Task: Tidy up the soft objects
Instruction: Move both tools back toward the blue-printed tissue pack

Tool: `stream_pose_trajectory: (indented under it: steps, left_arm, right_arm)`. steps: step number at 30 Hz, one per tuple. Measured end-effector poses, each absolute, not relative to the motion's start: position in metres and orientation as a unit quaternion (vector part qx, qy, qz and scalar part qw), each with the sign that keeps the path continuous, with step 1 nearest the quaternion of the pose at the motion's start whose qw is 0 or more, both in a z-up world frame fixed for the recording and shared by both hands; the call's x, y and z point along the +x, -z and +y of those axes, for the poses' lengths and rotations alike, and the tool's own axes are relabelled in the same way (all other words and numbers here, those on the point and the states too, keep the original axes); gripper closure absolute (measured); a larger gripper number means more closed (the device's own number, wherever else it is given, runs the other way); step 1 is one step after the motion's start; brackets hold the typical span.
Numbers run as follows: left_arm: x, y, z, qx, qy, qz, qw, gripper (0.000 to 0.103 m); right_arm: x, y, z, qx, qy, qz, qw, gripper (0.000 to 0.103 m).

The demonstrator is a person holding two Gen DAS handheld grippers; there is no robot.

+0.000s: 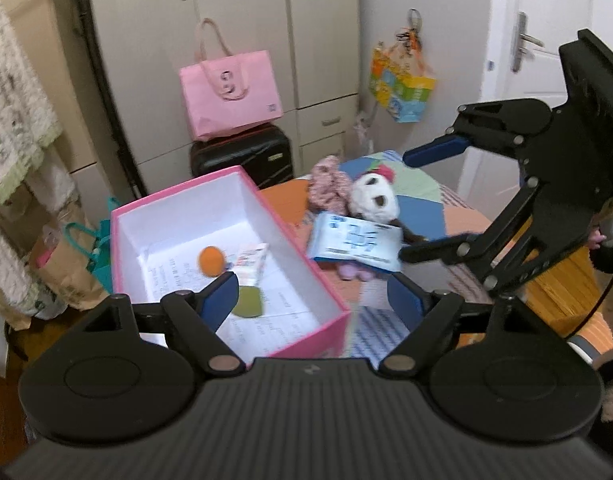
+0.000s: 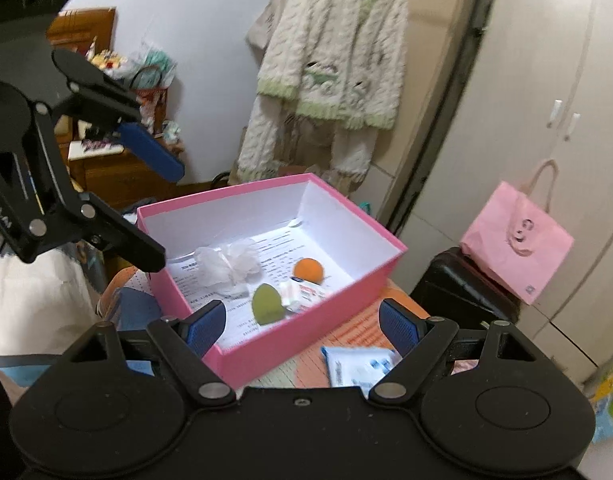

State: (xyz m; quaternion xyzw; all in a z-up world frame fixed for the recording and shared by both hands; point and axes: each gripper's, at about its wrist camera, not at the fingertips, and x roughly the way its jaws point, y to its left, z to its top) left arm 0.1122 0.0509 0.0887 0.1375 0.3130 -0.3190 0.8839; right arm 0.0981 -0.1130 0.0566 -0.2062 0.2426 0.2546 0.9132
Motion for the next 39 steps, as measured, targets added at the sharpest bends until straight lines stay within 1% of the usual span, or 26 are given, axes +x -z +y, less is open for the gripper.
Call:
stream_pose_trajectory:
  steps: [8, 16, 22, 29, 33, 39]
  left_arm:
    - [0.096, -0.075, 0.009, 0.157, 0.377, 0.322, 0.854, 0.022]
    - [0.107, -0.056, -0.032, 0.145, 0.407, 0.344, 0.834, 0.022]
    - [0.139, -0.034, -0.056, 0.142, 0.398, 0.377, 0.824, 0.022]
    - [0.189, -0.015, -0.078, 0.155, 0.365, 0.393, 0.829, 0.022]
    - [0.214, -0.006, -0.09, 0.176, 0.351, 0.398, 0.829, 0.023]
    - [0.248, 0.01, -0.108, 0.206, 0.332, 0.433, 0.812, 0.025]
  right_arm:
    - [0.061, -0.045, -0.168, -0.166, -0.218, 0.236, 0.932, 0.015]
    - [0.061, -0.007, -0.195, -0.111, -0.221, 0.263, 0.932, 0.014]
    - [0.074, 0.028, -0.206, -0.072, -0.225, 0.283, 0.93, 0.014]
    - [0.103, 0.063, -0.206, -0.046, -0.216, 0.297, 0.929, 0.014]
    - [0.124, 0.078, -0.204, -0.019, -0.205, 0.302, 0.931, 0.014]
    - [0.142, 0.099, -0.197, -0.006, -0.164, 0.314, 0.935, 0.014]
